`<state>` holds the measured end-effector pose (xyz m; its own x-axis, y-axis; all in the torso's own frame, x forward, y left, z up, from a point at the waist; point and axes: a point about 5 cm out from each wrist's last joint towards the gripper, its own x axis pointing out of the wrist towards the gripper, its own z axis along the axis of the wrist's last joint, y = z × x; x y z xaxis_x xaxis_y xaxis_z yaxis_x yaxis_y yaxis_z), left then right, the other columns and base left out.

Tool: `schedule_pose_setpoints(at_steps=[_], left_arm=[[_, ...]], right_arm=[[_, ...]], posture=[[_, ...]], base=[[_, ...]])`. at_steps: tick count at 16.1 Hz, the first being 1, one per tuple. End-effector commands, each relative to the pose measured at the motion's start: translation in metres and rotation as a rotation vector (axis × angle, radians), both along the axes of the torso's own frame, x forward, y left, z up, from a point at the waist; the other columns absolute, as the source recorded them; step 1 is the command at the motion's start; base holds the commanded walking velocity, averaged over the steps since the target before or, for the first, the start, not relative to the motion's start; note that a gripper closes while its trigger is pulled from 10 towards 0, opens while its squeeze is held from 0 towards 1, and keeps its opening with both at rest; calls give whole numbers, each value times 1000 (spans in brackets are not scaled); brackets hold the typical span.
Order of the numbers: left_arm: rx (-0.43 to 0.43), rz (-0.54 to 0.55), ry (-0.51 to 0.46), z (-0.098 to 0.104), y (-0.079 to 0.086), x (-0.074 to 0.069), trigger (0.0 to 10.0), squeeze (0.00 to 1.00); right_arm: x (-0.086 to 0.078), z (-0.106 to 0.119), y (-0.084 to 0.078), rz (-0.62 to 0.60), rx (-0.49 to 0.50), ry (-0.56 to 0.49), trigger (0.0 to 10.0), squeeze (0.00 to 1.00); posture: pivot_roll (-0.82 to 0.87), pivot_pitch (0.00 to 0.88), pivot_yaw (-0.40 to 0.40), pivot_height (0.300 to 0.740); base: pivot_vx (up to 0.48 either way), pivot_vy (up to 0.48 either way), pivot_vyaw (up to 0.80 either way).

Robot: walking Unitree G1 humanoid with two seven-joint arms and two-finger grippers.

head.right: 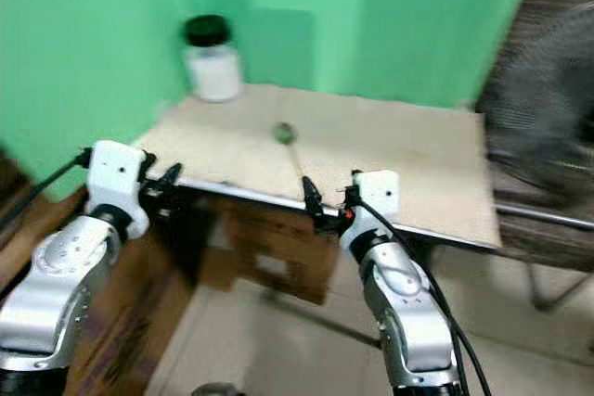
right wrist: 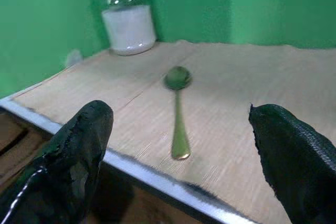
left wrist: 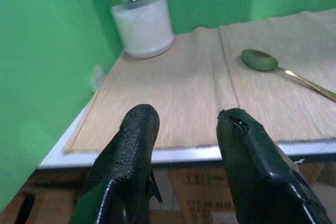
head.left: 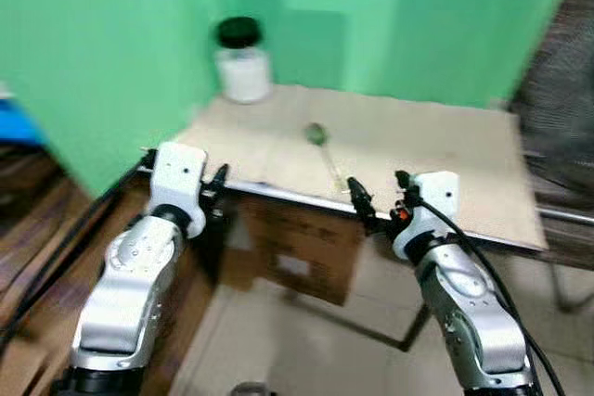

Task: Setting the table

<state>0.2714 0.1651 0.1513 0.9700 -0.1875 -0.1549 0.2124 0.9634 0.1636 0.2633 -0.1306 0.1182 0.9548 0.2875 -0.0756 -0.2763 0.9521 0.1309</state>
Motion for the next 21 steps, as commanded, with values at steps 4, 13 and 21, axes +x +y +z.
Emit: schedule_pose_setpoints(at_steps=[4,13,21], left_arm=[[-24,-10,-7,0,-4,-1,10000,0],[-14,4,-18,0,-2,-3,10000,0],[-6,-109,9,-6,-15,0,10000,0]], right_arm=[[3,2,-5,-21,-41,-12,10000,0],[12,5,-12,-100,-31,-24,10000,0],[15,0,-14,-92,-123,93,10000,0]], posture=[[70,0,35,740],[82,0,14,740],[44,0,26,740]], base=[[145,0,0],[333,0,267],[247,0,0]])
